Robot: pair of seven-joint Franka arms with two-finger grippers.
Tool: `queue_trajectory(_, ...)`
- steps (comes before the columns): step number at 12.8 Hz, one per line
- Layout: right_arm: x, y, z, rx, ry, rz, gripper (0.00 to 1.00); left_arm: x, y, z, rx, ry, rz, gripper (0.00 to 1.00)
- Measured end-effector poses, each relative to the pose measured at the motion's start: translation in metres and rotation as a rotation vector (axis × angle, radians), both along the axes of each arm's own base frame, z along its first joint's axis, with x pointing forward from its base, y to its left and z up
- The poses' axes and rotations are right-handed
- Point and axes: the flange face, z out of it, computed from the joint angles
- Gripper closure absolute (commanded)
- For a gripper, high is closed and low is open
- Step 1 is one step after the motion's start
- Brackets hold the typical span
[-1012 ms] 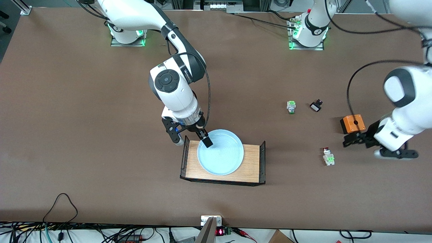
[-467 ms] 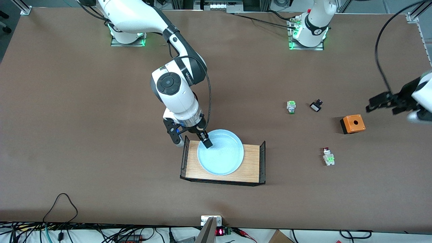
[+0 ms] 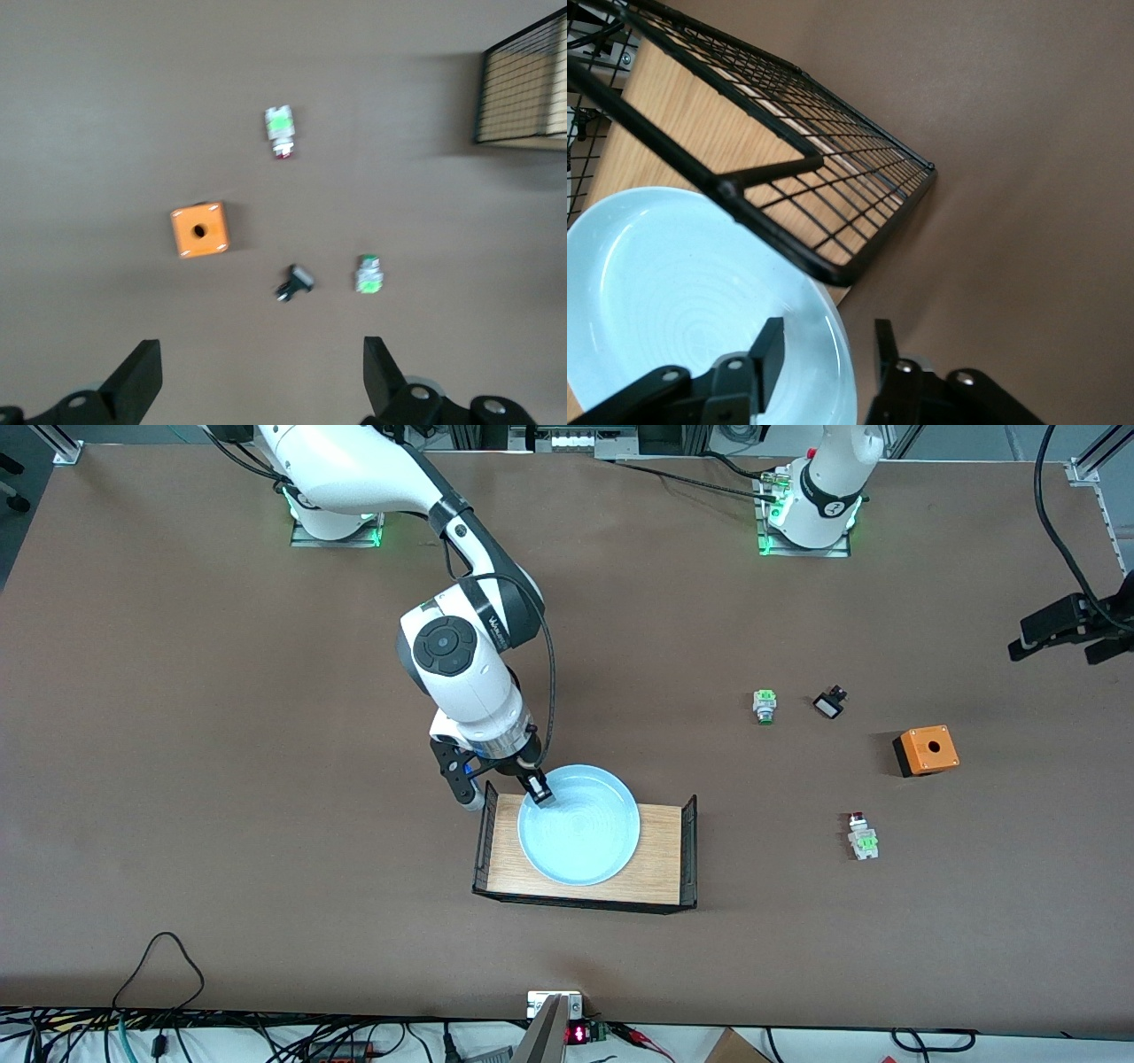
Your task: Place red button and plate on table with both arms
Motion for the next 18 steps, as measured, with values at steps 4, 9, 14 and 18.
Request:
queue_trajectory(4,-0.001,0.001,0.0,0.0,0.0,0.001,0.85,-0.005,-0.027,0.005,0.013,-0.003,0.002,0.0)
queue_trajectory(9,-0.001,0.001,0.0,0.0,-0.001,0.002,0.96,-0.003,-0.012,-0.008,-0.028,0.014,0.033,0.0)
queue_trajectory(14,-0.003,0.006,0.003,0.004,-0.006,0.01,0.99,-0.001,-0.009,-0.012,-0.028,0.021,0.041,0.0)
queue_trajectory(18,-0.011,0.021,0.021,0.022,-0.028,0.032,1.0,0.0,-0.008,-0.013,-0.028,0.022,0.042,0.0)
